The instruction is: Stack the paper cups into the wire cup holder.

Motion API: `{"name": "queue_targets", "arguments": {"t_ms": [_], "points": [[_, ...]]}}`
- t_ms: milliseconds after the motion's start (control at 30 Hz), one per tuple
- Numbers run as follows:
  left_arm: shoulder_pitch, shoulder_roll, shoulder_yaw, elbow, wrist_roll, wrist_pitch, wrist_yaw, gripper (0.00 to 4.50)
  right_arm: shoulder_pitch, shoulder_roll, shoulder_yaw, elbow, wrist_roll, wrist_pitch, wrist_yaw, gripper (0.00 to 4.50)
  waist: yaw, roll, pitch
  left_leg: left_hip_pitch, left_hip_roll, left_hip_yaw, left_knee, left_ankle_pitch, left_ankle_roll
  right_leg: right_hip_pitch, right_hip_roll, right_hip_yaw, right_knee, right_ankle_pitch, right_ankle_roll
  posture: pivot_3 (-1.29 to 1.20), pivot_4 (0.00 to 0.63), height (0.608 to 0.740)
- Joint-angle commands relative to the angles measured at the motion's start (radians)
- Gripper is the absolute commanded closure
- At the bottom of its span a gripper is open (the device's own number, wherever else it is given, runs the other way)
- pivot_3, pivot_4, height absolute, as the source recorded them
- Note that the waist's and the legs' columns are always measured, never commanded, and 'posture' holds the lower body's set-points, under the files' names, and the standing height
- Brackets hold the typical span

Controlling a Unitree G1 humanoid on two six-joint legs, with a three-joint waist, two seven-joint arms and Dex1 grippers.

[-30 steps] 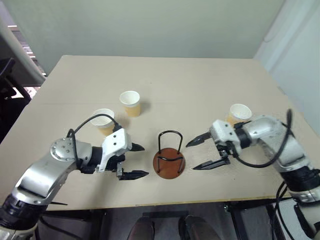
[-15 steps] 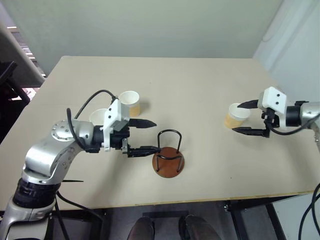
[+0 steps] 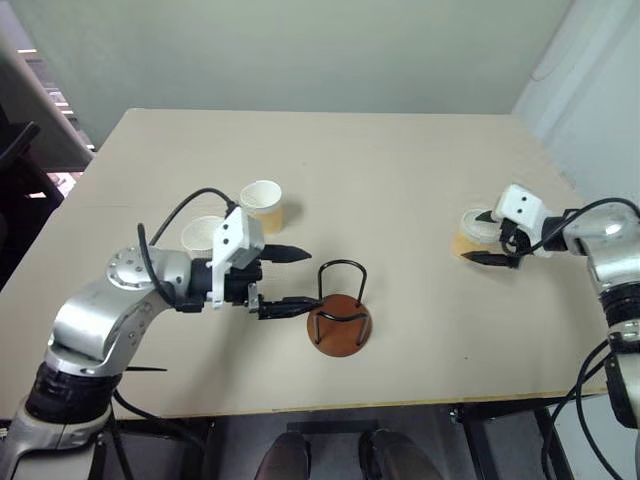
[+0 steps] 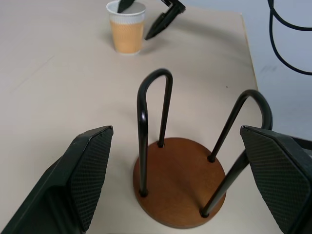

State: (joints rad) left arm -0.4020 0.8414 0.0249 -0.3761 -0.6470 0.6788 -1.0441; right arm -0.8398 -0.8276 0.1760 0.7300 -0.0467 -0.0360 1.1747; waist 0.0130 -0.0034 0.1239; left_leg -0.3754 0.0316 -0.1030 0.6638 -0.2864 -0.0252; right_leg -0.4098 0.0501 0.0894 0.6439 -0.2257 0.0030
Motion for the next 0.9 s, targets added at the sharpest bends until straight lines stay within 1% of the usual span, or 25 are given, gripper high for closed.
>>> {"name": "queue_targets", "arguments": {"t_ms": [33, 167, 267, 333, 367, 433, 500, 567, 667, 733, 800, 900], "points": [[0.01, 0.011, 0.032, -0.041, -0.009, -0.002, 0.008, 0.0, -0.039, -0.003, -0.007, 0.035, -0.024, -0.053, -0.011, 0.99, 0.0, 0.001, 0.0, 0.0, 0.0, 0.0, 0.0, 0.0, 0.0, 0.0, 0.0, 0.0, 0.0, 0.0, 0.0, 0.0, 0.15, 0.74], [0.028, 0.013, 0.037, -0.044, -0.007, -0.009, 0.009, 0.0, -0.063, -0.005, -0.035, 0.016, 0.004, -0.049, 0.025, 2.49, -0.002, 0.001, 0.001, 0.0, 0.0, 0.0, 0.0, 0.0, 0.001, 0.0, 0.0, 0.0, 0.001, 0.0, -0.001, 0.0, 0.15, 0.74], [0.032, 0.016, 0.038, -0.037, -0.004, -0.016, 0.003, 0.0, -0.062, -0.026, -0.059, -0.06, 0.051, -0.005, 0.092, 3.56, -0.003, 0.001, 0.001, 0.0, 0.0, 0.0, 0.0, 0.0, 0.001, 0.0, 0.0, 0.0, 0.001, 0.001, -0.001, 0.0, 0.15, 0.74], [0.031, 0.02, 0.036, -0.026, 0.002, -0.023, -0.007, 0.0, -0.045, -0.057, -0.088, -0.201, 0.127, 0.093, 0.167, 4.34, -0.002, 0.002, 0.001, 0.0, 0.0, 0.0, 0.0, 0.0, 0.0, 0.0, 0.0, 0.0, 0.001, 0.0, -0.001, 0.0, 0.15, 0.74], [0.031, 0.023, 0.034, -0.021, 0.005, -0.026, -0.011, 0.0, -0.034, -0.073, -0.106, -0.286, 0.176, 0.161, 0.204, 4.49, -0.001, 0.003, 0.002, 0.0, 0.0, 0.0, 0.0, 0.0, 0.0, 0.0, 0.0, 0.0, 0.001, 0.0, -0.001, 0.0, 0.15, 0.74], [0.03, 0.029, 0.026, -0.01, 0.017, -0.036, -0.022, 0.0, -0.011, -0.105, -0.155, -0.48, 0.304, 0.327, 0.257, 4.49, 0.0, 0.003, 0.002, -0.002, 0.0, 0.0, 0.0, 0.005, -0.009, -0.002, 0.0, 0.0, 0.0, 0.0, -0.001, 0.0, 0.15, 0.74], [0.036, 0.048, 0.004, 0.007, 0.055, -0.062, -0.043, 0.0, -0.009, -0.12, -0.22, -0.693, 0.498, 0.58, 0.252, 4.49, -0.001, 0.003, 0.002, -0.003, 0.0, 0.0, 0.0, 0.006, -0.01, -0.002, 0.0, -0.001, 0.0, 0.0, -0.002, 0.0, 0.15, 0.74], [0.04, 0.065, -0.021, 0.029, 0.098, -0.091, -0.062, 0.0, -0.011, -0.109, -0.265, -0.861, 0.654, 0.772, 0.202, 4.49, -0.002, 0.003, 0.002, -0.003, -0.001, 0.0, 0.0, 0.007, -0.011, -0.002, 0.001, -0.001, -0.001, -0.001, -0.002, 0.0, 0.15, 0.74], [0.029, 0.072, -0.038, 0.049, 0.123, -0.113, -0.083, 0.0, 0.002, -0.053, -0.293, -1.044, 0.829, 0.958, 0.084, 4.49, -0.005, 0.003, 0.002, -0.002, -0.001, 0.0, 0.0, 0.007, -0.012, -0.001, 0.002, -0.001, -0.001, -0.001, -0.002, 0.0, 0.15, 0.74], [0.021, 0.086, -0.047, 0.056, 0.138, -0.128, -0.108, 0.0, 0.034, -0.02, -0.251, -1.147, 0.851, 0.996, 0.016, 4.49, -0.005, 0.003, 0.002, -0.002, -0.001, 0.0, 0.001, 0.007, -0.012, -0.001, 0.002, -0.001, -0.001, -0.001, -0.001, 0.0, 0.15, 0.74], [0.019, 0.113, -0.059, 0.067, 0.172, -0.151, -0.135, 0.0, 0.063, 0.014, -0.184, -1.2, 0.811, 0.987, -0.04, 4.49, -0.006, 0.002, 0.002, -0.002, -0.001, -0.001, 0.003, 0.007, -0.012, -0.001, 0.002, -0.001, 0.0, -0.001, -0.001, 0.0, 0.15, 0.74], [0.018, 0.131, -0.061, 0.104, 0.207, -0.192, -0.153, 0.0, 0.078, 0.043, -0.078, -1.206, 0.706, 0.919, -0.089, 4.49, -0.005, 0.003, 0.002, -0.002, -0.001, -0.001, 0.003, 0.002, -0.003, -0.002, 0.001, -0.001, 0.001, 0.0, -0.001, 0.0, 0.15, 0.74]]}}
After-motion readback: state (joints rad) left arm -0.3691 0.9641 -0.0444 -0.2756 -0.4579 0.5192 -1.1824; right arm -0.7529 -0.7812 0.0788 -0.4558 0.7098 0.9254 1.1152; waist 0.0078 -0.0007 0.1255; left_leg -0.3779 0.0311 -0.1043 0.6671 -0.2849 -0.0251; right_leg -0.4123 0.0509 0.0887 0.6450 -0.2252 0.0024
